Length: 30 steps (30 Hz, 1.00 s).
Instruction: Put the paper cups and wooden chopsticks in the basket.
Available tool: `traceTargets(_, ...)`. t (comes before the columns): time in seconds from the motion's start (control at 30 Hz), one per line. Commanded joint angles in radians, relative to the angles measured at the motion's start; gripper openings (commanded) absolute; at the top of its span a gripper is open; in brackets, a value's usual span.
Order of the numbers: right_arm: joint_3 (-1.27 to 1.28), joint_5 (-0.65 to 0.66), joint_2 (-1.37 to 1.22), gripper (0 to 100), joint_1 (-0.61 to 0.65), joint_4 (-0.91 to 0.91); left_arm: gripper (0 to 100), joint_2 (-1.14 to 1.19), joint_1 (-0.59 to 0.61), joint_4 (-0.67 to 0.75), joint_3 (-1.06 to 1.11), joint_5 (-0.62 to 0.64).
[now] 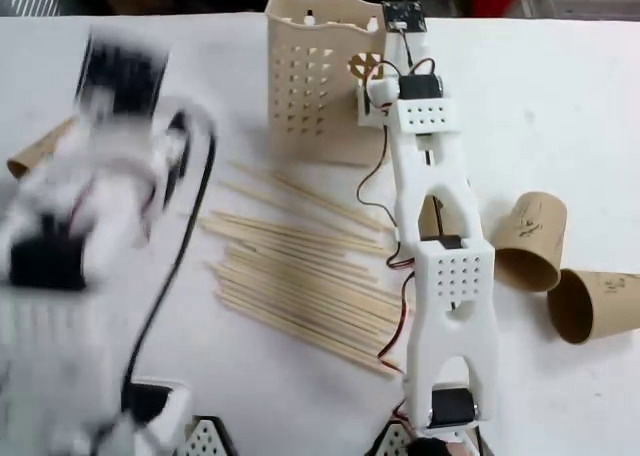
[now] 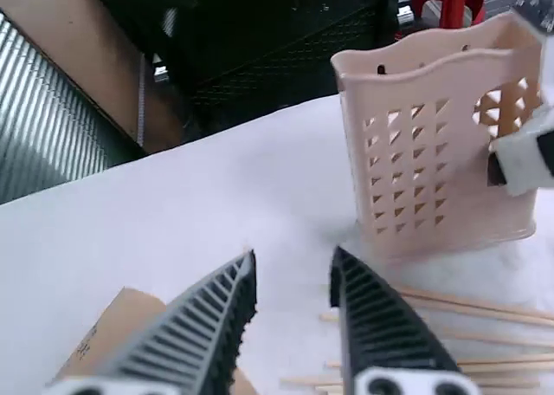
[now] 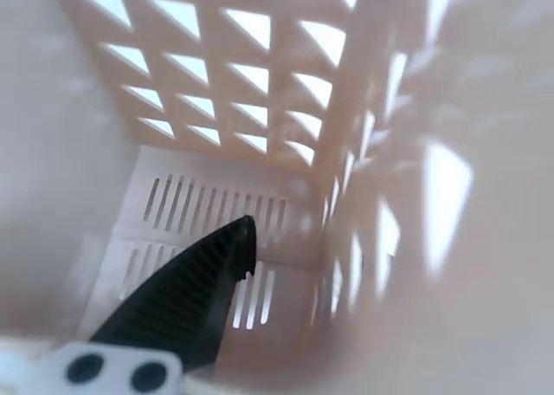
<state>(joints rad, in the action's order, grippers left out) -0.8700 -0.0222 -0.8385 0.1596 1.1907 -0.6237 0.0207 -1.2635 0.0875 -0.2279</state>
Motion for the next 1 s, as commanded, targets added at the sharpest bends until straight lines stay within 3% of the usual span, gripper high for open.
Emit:
traceTargets(0.0,-0.037,0.002,0.099,11.0,-0.001,-0.036,23,0.595,-0.065,-0.193,-0.848,0.057)
traceTargets(0.17,-0.034,0.003,0.097,11.0,-0.005,-0.024,23,1.087,-0.087,-0.298,-1.51,0.135)
traceTargets(0.27,-0.008,0.003,0.105,11.0,-0.002,-0.021,23,1.323,-0.09,-0.282,-1.769,0.204)
traceTargets(0.43,0.029,0.005,0.13,11.0,0.019,-0.013,23,1.475,-0.076,-0.075,-1.656,0.4)
traceTargets(0.67,0.14,0.0,0.22,13.2,0.024,0.03,23,1.544,-0.071,0.147,-1.517,0.436)
traceTargets(0.97,0.239,0.006,0.255,13.5,0.021,0.061,19,1.584,-0.053,0.035,-1.421,0.44)
